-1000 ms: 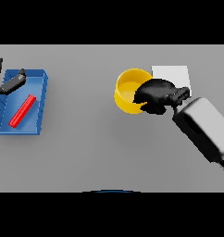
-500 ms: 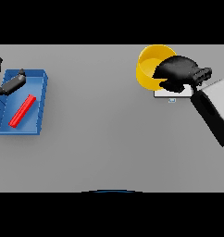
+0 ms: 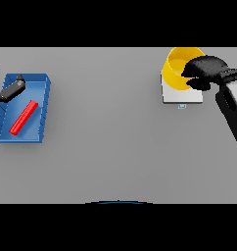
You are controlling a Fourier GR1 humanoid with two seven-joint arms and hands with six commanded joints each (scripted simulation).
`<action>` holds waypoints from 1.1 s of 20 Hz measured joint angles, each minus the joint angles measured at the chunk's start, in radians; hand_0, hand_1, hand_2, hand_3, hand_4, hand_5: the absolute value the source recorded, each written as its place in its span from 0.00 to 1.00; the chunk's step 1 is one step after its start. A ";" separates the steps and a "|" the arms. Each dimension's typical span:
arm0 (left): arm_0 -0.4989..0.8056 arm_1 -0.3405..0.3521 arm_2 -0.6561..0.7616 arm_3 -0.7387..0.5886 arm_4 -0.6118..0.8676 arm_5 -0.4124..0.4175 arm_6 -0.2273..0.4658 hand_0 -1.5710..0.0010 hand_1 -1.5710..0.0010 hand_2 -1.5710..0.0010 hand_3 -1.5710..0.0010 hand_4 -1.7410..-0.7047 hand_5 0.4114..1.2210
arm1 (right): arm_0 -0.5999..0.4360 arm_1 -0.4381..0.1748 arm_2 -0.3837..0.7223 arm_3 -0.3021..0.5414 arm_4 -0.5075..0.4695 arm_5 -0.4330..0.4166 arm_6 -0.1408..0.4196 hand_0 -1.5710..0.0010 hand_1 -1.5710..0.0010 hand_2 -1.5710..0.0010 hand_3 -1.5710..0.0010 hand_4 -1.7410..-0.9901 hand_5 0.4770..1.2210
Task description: Pick up the red beaker and tilt it to pour out 1 green nut into yellow bowl. Pick up the yellow bowl and place it on the metallic measuring scale.
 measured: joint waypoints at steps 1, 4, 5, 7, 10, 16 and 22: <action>0.006 0.001 0.000 0.002 0.002 -0.003 -0.007 1.00 1.00 1.00 1.00 0.89 0.43 | -0.003 0.009 0.006 0.041 0.011 -0.022 0.000 0.00 0.00 0.00 0.17 0.02 1.00; 0.000 0.003 -0.001 0.015 0.000 -0.010 -0.006 1.00 1.00 1.00 1.00 0.90 0.42 | -0.021 0.033 0.013 0.140 0.024 -0.081 -0.028 0.00 0.00 0.00 0.10 0.02 1.00; -0.006 0.010 0.002 0.014 0.002 -0.015 -0.005 1.00 1.00 1.00 1.00 0.91 0.41 | -0.025 0.053 0.016 0.173 0.027 -0.095 -0.018 0.00 0.01 0.00 0.09 0.02 1.00; -0.016 0.001 -0.001 0.018 -0.002 -0.016 0.003 1.00 1.00 1.00 1.00 0.91 0.40 | -0.035 0.065 0.020 0.216 0.027 -0.115 -0.034 0.00 0.03 0.00 0.06 0.02 1.00; -0.024 -0.016 -0.005 0.025 -0.001 -0.018 0.000 1.00 1.00 1.00 1.00 0.90 0.39 | -0.049 0.087 0.024 0.278 0.029 -0.150 -0.030 0.00 0.06 0.00 0.04 0.02 1.00; -0.018 -0.023 -0.010 0.032 -0.009 -0.012 -0.010 1.00 1.00 1.00 1.00 0.90 0.41 | -0.077 0.102 0.022 0.359 0.008 -0.151 -0.059 0.03 0.14 0.14 0.42 0.19 0.88; -0.053 -0.047 -0.023 0.067 -0.011 -0.019 0.005 1.00 1.00 1.00 1.00 0.90 0.40 | -0.108 0.112 0.014 0.405 0.000 -0.112 -0.063 0.75 0.77 0.67 0.62 0.44 0.46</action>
